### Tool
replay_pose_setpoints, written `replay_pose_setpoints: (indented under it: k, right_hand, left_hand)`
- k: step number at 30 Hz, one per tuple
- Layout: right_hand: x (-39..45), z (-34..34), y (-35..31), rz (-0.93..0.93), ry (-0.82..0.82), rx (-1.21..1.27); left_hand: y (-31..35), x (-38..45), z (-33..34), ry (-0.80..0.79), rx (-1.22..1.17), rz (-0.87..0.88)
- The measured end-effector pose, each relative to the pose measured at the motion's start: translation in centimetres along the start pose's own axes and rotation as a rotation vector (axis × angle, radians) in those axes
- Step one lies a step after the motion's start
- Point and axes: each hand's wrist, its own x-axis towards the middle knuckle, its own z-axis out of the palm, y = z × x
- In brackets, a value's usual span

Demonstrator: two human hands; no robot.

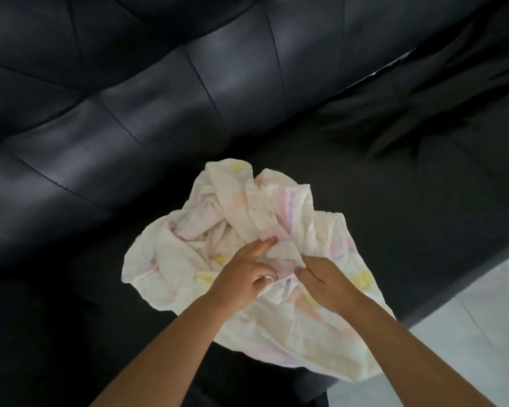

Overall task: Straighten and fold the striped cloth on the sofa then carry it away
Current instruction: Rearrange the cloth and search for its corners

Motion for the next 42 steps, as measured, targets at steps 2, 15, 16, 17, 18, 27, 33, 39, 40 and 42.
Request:
replay_pose_setpoints:
  k: [2, 15, 16, 17, 18, 27, 33, 39, 40, 42]
  right_hand:
    - [-0.1, -0.3, 0.7, 0.001, 0.005, -0.014]
    - [-0.7, -1.3, 2.7, 0.017, 0.057, 0.094]
    - [-0.8, -1.5, 3.0, 0.030, 0.066, 0.092]
    - [-0.9, -1.7, 3.1, 0.053, 0.076, 0.105]
    - [-1.1, -1.9, 3.0, 0.077, 0.090, 0.126]
    - [-6.0, -7.8, 0.6, -0.019, 0.318, -0.245]
    - [-11.4, -13.7, -6.8, 0.039, 0.512, -0.467]
    - [-16.7, -17.5, -20.2, -0.276, 0.675, -0.685]
    - [-18.0, -18.8, -22.3, -0.269, 0.737, -0.611]
    - [-21.5, -21.7, -26.1, -0.282, 0.975, -0.400]
  left_hand:
    - [0.1, 0.5, 0.0, 0.022, 0.072, 0.025]
    - [-0.2, 2.8, 0.8, 0.044, 0.211, 0.272]
    - [0.0, 2.6, 0.5, 0.089, 0.198, 0.274]
    - [0.3, 2.4, 0.1, 0.137, 0.165, 0.270]
    - [0.8, 2.0, -0.5, 0.192, 0.128, 0.250]
    - [5.3, -3.1, -12.1, 0.435, -0.007, -0.230]
    - [7.6, -6.6, -21.2, 0.023, 0.629, -0.627]
    - [16.9, -9.1, -29.6, 0.429, 0.391, -0.617]
    - [18.5, -9.5, -31.7, 0.672, 0.180, -0.607]
    - [21.1, -12.0, -36.5, 1.105, -0.199, -0.515]
